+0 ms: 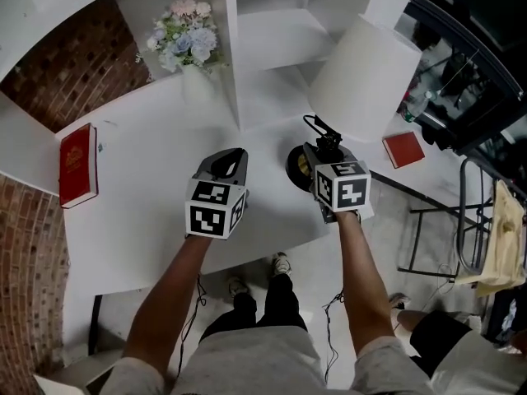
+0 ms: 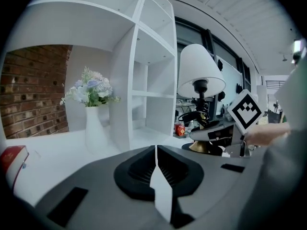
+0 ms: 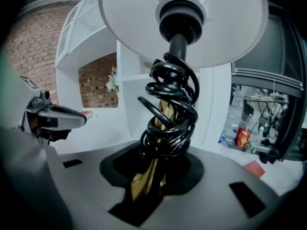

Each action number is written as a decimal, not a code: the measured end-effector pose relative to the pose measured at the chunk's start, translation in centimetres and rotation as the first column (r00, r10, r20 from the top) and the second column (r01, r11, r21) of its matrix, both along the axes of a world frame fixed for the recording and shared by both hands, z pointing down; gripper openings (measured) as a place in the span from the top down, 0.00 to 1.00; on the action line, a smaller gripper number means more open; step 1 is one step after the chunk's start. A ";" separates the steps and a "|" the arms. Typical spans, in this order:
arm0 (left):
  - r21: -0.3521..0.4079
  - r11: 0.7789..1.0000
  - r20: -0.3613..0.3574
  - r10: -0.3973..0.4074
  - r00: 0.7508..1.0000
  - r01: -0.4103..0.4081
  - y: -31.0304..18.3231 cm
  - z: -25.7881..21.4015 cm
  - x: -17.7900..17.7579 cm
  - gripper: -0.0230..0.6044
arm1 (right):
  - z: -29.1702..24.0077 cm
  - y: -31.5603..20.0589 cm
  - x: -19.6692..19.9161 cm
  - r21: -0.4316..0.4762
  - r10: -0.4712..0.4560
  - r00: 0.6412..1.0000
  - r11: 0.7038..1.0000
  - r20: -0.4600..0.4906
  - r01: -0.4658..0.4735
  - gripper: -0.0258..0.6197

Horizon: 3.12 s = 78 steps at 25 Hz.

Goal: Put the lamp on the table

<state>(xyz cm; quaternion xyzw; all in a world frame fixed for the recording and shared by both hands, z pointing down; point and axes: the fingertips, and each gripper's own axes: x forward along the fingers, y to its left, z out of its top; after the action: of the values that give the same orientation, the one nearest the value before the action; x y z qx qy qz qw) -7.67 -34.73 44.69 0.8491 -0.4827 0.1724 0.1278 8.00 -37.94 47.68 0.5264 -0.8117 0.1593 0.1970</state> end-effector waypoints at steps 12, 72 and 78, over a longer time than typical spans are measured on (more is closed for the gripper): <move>-0.022 1.000 0.021 -0.010 1.000 0.010 -2.5 1.5 1.1 0.95 | 2.9 -3.3 0.8 0.067 -0.012 0.999 0.998 -0.048 0.015 0.78; -0.042 0.999 0.005 -0.033 0.999 0.033 -1.6 5.4 -1.8 0.97 | 5.9 -7.6 1.1 0.205 0.090 0.994 0.976 -0.069 -0.074 0.79; -0.048 0.998 0.013 -0.034 0.999 0.035 -1.4 5.5 -2.1 0.97 | 5.9 -7.6 1.0 0.192 0.082 0.995 0.979 -0.051 -0.071 0.79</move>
<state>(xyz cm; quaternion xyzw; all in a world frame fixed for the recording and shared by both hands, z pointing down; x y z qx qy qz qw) -9.78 -36.17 50.16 0.8364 -0.4937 0.1868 0.1480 8.96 -45.55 53.56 0.5781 -0.7962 0.0729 0.1631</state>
